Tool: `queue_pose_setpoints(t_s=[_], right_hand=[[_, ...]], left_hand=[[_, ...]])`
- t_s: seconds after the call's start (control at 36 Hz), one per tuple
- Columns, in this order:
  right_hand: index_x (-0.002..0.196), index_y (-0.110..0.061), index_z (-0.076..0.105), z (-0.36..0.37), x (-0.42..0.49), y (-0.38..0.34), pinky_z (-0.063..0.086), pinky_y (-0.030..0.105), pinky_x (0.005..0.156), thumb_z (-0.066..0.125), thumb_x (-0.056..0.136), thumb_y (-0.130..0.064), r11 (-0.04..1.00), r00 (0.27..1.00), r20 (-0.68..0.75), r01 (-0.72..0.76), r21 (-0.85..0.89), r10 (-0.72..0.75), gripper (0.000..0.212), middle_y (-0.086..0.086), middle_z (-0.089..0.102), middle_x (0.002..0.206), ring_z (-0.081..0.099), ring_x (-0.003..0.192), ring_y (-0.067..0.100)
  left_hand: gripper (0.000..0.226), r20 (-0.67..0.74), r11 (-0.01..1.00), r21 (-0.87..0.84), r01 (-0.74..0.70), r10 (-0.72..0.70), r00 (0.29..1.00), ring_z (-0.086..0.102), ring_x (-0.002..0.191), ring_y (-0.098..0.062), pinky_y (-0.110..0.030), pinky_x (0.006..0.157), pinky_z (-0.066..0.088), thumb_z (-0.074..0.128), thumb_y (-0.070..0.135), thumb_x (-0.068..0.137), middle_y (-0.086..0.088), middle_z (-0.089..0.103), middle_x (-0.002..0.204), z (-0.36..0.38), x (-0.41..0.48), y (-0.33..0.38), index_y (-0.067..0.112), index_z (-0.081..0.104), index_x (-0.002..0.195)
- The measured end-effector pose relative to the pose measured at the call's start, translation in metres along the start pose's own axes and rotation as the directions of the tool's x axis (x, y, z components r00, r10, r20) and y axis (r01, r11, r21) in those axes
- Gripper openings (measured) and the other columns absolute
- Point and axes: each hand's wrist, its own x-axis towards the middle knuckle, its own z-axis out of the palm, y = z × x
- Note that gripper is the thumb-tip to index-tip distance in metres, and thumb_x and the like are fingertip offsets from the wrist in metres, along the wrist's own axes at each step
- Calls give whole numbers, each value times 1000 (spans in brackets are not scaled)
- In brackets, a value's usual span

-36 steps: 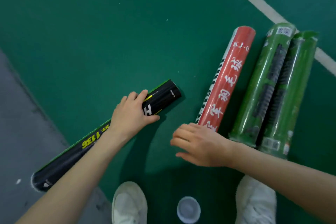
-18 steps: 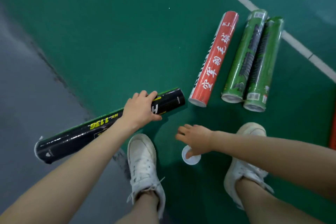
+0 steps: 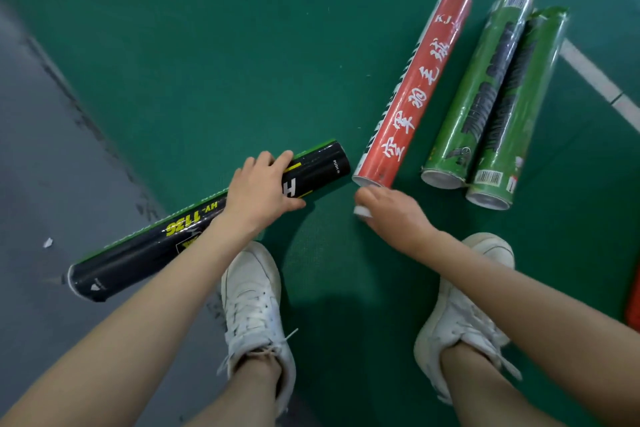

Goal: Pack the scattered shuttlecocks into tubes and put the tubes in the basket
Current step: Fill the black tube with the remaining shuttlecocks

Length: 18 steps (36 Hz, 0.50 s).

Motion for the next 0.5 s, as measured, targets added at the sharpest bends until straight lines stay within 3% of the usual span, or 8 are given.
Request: queue_pose_setpoints(t_s=[0.08,0.19,0.31,0.36,0.44,0.5], right_hand=[[102,-11,54,-25,1,8,49,32,74,55,96,-26,929,964,-176,-127,347,198,17,1,61,98,58,85,19],[96,-15,57,-58,11,17,49,22,71,62,91,-17,596,833,-233,-138,791,502,8,-4,60,92,56,81,8],[95,-20,59,-82,16,26,50,27,81,58,93,-16,358,757,-220,-20,934,616,5,-8,60,95,55,86,7],[95,-21,59,-89,17,31,50,27,80,55,95,-15,247,754,-156,-9,969,639,8,-6,60,101,54,91,12],[91,-24,62,-95,18,38,49,39,90,50,98,-15,61,772,-31,-10,998,635,17,-2,61,106,54,100,20],[94,-20,61,-98,17,42,48,38,91,47,99,-14,-39,785,50,-33,999,617,16,1,59,107,53,101,20]], left_hand=[[86,-27,999,-41,22,-23,999,44,114,-30,-40,91,40,73,56,71,-7,49,123,-7,2,1,26,35,141],[85,-73,995,-103,16,-24,997,44,114,-29,-39,88,41,75,55,70,-6,49,122,-17,1,12,27,37,140],[84,-119,991,-133,-24,8,993,45,113,-28,-37,87,40,76,53,69,-5,50,121,-24,-1,27,27,38,140],[84,-143,989,-140,-43,23,990,45,112,-27,-37,87,40,76,53,69,-4,49,121,-27,-2,34,27,38,140],[85,-174,985,-151,-84,58,983,45,111,-25,-37,87,40,76,52,69,-2,49,120,-31,-3,47,27,37,140],[85,-187,979,-166,-118,86,979,45,110,-24,-36,87,39,76,52,69,0,49,120,-32,-4,55,28,38,140]])
